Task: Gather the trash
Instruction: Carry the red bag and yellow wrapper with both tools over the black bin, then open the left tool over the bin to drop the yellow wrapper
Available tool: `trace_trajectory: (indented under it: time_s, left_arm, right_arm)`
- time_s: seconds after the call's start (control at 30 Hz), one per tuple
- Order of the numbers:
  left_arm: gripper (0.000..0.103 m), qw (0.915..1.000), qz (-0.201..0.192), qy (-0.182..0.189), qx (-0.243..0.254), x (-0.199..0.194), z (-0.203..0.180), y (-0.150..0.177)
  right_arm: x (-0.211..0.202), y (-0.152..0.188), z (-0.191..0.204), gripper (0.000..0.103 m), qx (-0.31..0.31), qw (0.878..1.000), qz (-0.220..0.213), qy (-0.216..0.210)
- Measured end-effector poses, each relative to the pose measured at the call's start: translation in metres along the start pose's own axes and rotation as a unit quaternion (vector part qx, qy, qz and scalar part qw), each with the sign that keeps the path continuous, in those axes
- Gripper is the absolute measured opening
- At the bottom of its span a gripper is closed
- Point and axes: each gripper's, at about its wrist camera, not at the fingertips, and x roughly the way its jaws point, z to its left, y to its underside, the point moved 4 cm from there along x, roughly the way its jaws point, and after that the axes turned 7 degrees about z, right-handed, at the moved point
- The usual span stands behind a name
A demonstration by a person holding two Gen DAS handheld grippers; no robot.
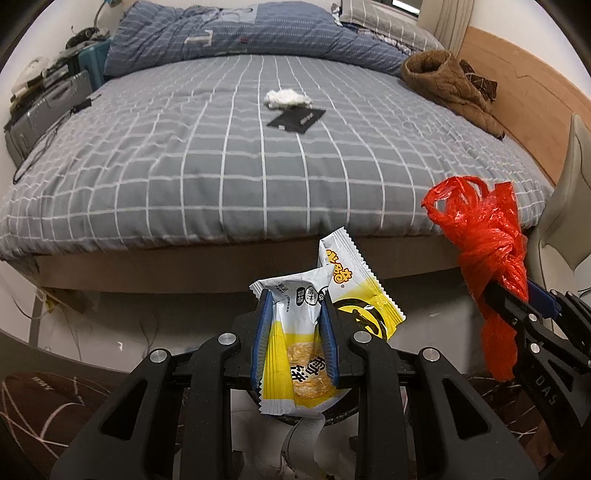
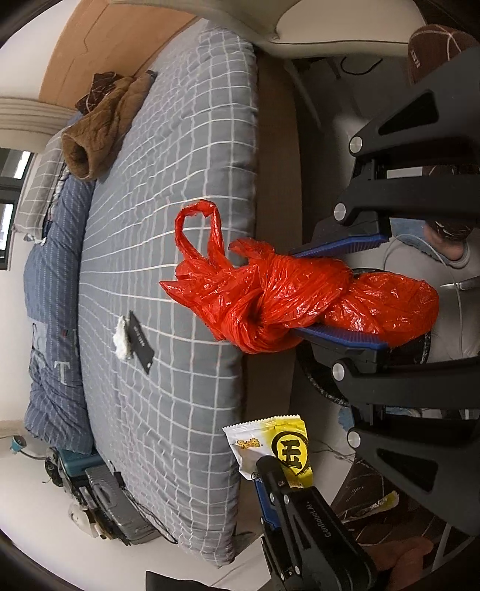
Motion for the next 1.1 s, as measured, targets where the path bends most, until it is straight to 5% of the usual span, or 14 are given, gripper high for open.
trace_trajectory:
  time_s: [0.47,0.87,1.1]
  left_arm:
    - [0.025,0.9982,0.056,0.005,0.018,0.094,-0.016,0.012]
    - [0.026,0.9928,0.114,0.011,0.037,0.157,-0.045,0.024]
    - [0.047,0.9916,0.123,0.002,0.039,0.170,-0.043,0.032]
  right_arm:
    - [0.085,0.028,-0.013,0.033,0.016,0.996,0.087,-0.002]
    - [0.117,0.057,-0.053,0.034,0.045,0.991,0.125,0.009]
    - [0.124,0.063,-0.060,0.034,0.058,0.989,0.132,0.006]
